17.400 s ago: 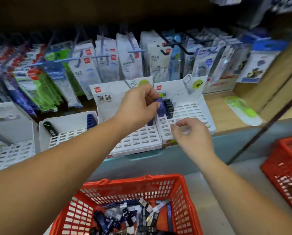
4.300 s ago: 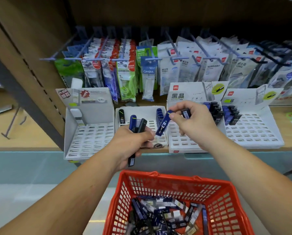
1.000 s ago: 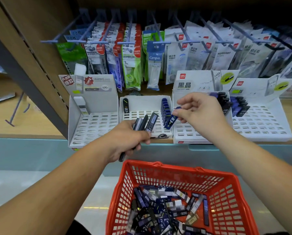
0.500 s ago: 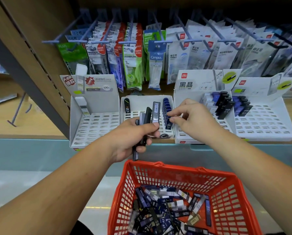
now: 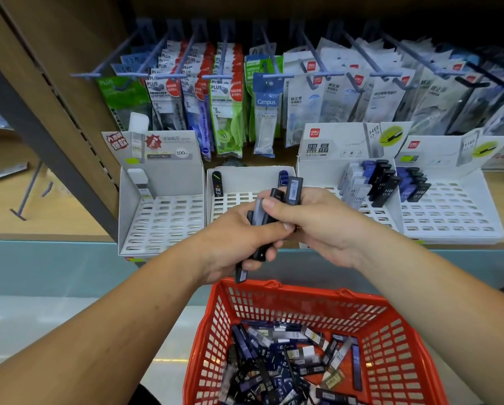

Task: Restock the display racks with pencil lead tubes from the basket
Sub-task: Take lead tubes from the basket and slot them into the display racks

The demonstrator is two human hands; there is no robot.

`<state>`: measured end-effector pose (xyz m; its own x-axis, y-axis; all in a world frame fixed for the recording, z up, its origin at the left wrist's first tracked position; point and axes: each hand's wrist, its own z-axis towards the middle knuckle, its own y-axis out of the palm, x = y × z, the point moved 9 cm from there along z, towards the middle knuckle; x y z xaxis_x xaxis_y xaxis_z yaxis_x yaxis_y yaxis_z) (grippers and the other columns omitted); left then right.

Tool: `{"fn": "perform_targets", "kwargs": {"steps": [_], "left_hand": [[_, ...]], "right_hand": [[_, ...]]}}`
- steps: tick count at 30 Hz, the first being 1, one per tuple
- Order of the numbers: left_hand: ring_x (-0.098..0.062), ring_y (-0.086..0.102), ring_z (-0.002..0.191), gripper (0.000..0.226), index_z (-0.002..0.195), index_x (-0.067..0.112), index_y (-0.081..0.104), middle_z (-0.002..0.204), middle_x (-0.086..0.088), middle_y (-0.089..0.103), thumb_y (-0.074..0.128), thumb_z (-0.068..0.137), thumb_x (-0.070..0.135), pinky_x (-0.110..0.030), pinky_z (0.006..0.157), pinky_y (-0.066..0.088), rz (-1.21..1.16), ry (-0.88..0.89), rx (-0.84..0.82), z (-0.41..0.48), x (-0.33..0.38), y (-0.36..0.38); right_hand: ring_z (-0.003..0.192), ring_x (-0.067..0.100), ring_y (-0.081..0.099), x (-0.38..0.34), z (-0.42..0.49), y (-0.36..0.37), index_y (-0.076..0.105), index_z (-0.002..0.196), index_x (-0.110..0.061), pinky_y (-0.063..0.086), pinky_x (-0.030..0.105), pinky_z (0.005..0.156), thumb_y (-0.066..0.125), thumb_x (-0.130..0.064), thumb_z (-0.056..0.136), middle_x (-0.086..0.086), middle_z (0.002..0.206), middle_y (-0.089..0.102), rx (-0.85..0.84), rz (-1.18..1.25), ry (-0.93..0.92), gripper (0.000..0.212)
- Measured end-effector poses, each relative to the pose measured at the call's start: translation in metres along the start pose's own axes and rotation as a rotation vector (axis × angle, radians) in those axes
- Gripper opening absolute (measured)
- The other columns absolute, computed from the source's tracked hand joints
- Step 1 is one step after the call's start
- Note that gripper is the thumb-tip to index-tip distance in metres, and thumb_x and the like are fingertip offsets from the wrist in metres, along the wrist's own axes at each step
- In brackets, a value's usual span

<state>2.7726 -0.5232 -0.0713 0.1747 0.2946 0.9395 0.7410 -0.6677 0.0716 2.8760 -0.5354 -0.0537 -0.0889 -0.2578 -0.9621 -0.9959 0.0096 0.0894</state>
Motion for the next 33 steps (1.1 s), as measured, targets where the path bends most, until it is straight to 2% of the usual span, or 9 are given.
{"fn": "perform_targets", "kwargs": {"steps": [6,10,12,15,18,20,25,30,33], "left_hand": [[-0.022,0.066,0.083,0.018,0.114,0.006,0.068,0.093,-0.013,0.072,0.065,0.101,0.019,-0.021,0.049,0.042,-0.055,0.016,-0.003,0.0,0.003,0.0],[-0.027,0.076,0.103,0.025,0.124,0.002,0.067,0.111,-0.019,0.076,0.056,0.105,0.014,-0.022,0.066,0.06,-0.201,-0.01,0.003,-0.003,0.004,-0.003],[-0.03,0.076,0.102,0.028,0.127,0.001,0.064,0.11,-0.021,0.076,0.056,0.106,0.017,-0.027,0.069,0.063,-0.234,-0.047,0.024,-0.005,0.003,-0.007],[-0.026,0.077,0.075,0.036,0.121,0.006,0.065,0.093,-0.017,0.078,0.055,0.105,0.037,-0.032,0.055,0.062,-0.109,-0.124,0.095,-0.008,-0.004,-0.018],[-0.014,0.042,0.045,0.045,0.111,0.006,0.066,0.061,-0.002,0.054,0.054,0.103,0.049,-0.025,0.042,0.038,-0.085,-0.133,0.179,-0.006,-0.007,-0.033],[-0.011,0.026,0.049,0.036,0.102,0.012,0.063,0.062,0.003,0.037,0.056,0.103,0.047,-0.023,0.043,0.025,-0.264,-0.129,0.164,-0.005,-0.004,-0.034],[-0.013,0.032,0.058,0.03,0.087,0.012,0.058,0.072,0.0,0.041,0.05,0.102,0.036,-0.025,0.049,0.03,-0.621,-0.121,0.033,-0.006,0.008,-0.023],[-0.019,0.055,0.066,0.04,0.096,0.012,0.062,0.077,-0.004,0.058,0.042,0.109,0.045,-0.033,0.062,0.05,-0.497,-0.125,0.074,-0.004,0.001,-0.025],[-0.019,0.053,0.061,0.044,0.108,0.013,0.063,0.077,-0.004,0.06,0.038,0.109,0.05,-0.034,0.056,0.049,-0.399,-0.15,0.085,-0.004,-0.003,-0.025]], "right_hand": [[0.059,0.025,0.052,0.007,0.003,-0.004,0.069,0.114,-0.007,0.047,0.038,0.058,0.056,-0.021,0.105,0.022,0.103,0.069,0.1,0.141,0.012,0.021],[0.096,0.037,0.072,0.001,0.003,-0.012,0.063,0.112,-0.013,0.054,0.06,0.096,0.052,-0.018,0.106,0.011,0.115,0.076,0.164,0.282,-0.005,0.013],[0.098,0.032,0.073,-0.003,0.004,-0.017,0.061,0.114,-0.011,0.055,0.056,0.098,0.051,-0.015,0.107,0.014,0.114,0.076,0.185,0.301,-0.044,0.013],[0.101,0.03,0.074,-0.008,0.005,-0.027,0.061,0.108,-0.011,0.06,0.046,0.091,0.05,-0.012,0.107,0.018,0.109,0.076,0.24,0.338,-0.07,0.011],[0.093,0.033,0.077,-0.008,0.003,-0.031,0.059,0.111,-0.009,0.064,0.049,0.079,0.051,-0.014,0.107,0.018,0.096,0.075,0.267,0.386,-0.057,0.011],[0.081,0.031,0.076,-0.006,0.001,-0.027,0.06,0.117,-0.007,0.064,0.053,0.074,0.054,-0.016,0.106,0.014,0.09,0.071,0.269,0.348,-0.029,0.015],[0.063,0.019,0.061,-0.001,0.0,-0.01,0.062,0.123,-0.009,0.061,0.043,0.061,0.059,-0.022,0.104,0.006,0.08,0.057,0.206,0.235,0.01,0.023],[0.06,0.02,0.06,0.0,-0.002,-0.003,0.064,0.122,-0.009,0.057,0.039,0.056,0.059,-0.02,0.103,0.003,0.072,0.061,0.103,0.23,0.045,0.022],[0.057,0.02,0.058,0.003,-0.003,-0.005,0.064,0.124,-0.004,0.057,0.037,0.053,0.064,-0.018,0.101,0.007,0.078,0.055,0.094,0.248,0.059,0.027]]}}
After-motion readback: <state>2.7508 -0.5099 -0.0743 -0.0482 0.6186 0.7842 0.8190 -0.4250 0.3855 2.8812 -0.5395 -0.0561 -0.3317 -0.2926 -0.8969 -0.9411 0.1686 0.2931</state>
